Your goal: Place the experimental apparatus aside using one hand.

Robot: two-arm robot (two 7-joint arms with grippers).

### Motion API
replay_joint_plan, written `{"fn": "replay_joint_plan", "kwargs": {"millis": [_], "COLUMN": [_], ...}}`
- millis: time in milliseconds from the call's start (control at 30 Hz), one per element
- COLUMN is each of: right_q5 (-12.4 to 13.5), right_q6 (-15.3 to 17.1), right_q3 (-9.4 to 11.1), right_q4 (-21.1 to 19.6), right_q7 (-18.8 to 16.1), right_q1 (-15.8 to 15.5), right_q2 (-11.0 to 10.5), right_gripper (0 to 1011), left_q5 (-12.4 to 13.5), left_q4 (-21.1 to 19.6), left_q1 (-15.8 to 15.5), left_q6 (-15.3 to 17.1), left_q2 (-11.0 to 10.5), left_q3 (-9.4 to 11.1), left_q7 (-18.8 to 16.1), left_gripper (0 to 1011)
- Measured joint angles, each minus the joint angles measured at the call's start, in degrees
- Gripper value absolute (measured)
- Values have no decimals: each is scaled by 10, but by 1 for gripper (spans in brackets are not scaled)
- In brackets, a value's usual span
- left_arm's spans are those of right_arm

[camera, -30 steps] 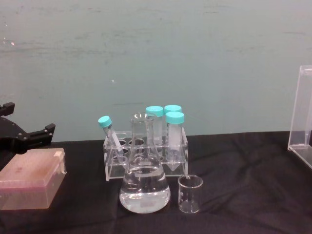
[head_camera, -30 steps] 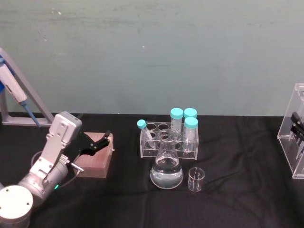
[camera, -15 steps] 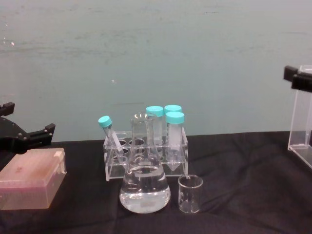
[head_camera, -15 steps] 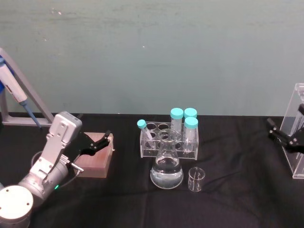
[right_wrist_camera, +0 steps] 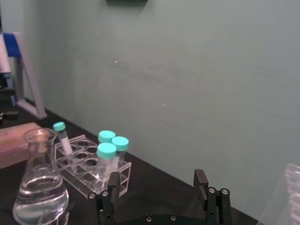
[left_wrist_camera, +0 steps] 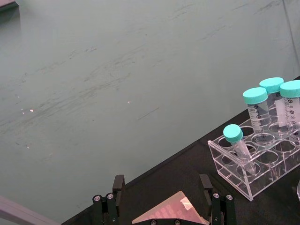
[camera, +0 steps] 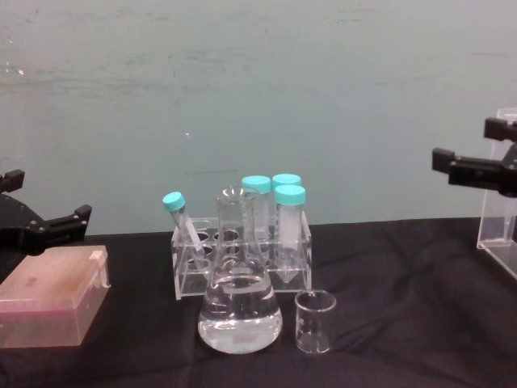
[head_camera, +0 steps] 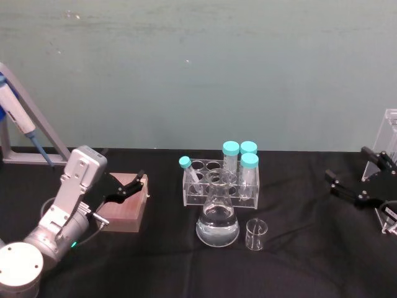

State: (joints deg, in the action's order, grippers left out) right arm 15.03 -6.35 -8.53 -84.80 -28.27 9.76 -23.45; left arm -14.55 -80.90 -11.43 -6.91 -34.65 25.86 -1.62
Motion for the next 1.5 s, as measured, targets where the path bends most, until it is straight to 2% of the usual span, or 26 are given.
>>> {"fn": "replay_joint_plan", "kwargs": {"millis": [500, 900, 1500], "right_q5": [8, 18, 33], "right_q6": [-7, -4, 2], "right_q3": [-56, -94, -146], "right_q4": [71, 122, 173], "right_q7": [-42, -66, -95], "right_q1": [56, 93, 131], "right_q2": [-15, -15, -12], "right_gripper": [1002, 1000, 1000], "left_q5": [0, 0, 0], "left_q4": [0, 0, 0], "left_q1": [0, 0, 0], "left_q6": [0, 0, 0], "left_q2": [0, 0, 0], "left_q3": [0, 0, 0], "left_q7": [0, 0, 0], "left_gripper": [1000, 1000, 1000]}}
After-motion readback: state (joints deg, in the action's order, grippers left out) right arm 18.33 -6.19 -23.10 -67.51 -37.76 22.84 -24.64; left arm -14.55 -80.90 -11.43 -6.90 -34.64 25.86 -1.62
